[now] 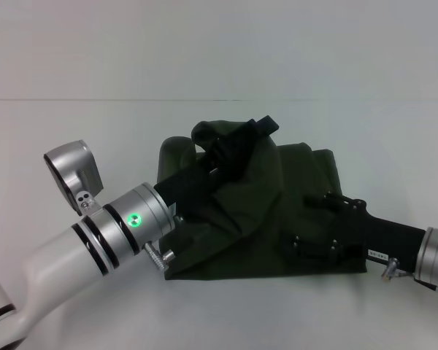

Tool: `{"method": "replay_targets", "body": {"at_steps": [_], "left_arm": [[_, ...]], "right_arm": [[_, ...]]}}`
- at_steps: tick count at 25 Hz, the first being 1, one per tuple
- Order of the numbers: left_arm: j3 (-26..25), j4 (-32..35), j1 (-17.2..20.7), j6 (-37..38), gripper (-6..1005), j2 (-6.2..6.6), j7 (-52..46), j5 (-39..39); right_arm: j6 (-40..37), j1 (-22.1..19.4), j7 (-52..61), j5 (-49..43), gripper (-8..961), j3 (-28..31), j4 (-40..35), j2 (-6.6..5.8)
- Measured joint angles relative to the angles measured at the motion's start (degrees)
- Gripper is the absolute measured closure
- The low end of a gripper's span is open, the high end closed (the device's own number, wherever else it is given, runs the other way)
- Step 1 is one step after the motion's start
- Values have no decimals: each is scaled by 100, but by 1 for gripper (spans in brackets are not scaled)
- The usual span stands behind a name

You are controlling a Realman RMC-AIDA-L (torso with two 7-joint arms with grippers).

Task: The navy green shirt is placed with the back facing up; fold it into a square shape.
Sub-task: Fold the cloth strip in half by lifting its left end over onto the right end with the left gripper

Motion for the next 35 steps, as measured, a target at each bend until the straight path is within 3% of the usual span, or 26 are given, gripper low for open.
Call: {"method": "replay_targets", "body": {"at_steps": [7, 11, 14, 22, 27, 29, 30, 31, 35], "left_arm": [[182, -1, -169, -136, 228, 0, 146, 22], [770, 193, -374, -409, 84, 1, 146, 27], [1176, 398, -522, -543, 75, 7, 107, 28], [1669, 922, -738, -529, 50, 38, -336, 28], [2422, 2108, -243, 145, 51, 104, -1159, 28], [2514, 2551, 80, 837, 51, 202, -1316, 17], [2425, 2753, 396, 1435, 51, 313, -1295, -13], [2425, 2753, 396, 1435, 51, 313, -1295, -13], [1835, 2843, 1166, 2214, 52, 582, -720, -34]], "right_arm": [[-64, -203, 0, 0, 44, 145, 16, -5], [-96, -292, 0, -1, 45, 186, 15, -7], [-126, -300, 0, -1, 46, 192, 26, -8], [-171, -330, 2, -8, 47, 191, 25, -8], [-343, -490, 68, -7, 48, 249, -37, -21], [-524, -571, 81, -9, 49, 348, -46, -44], [-636, -635, 79, -14, 49, 410, -64, -63], [-774, -696, 74, -19, 49, 449, -99, -78], [-1480, -952, 142, -21, 50, 671, -354, -151]]}}
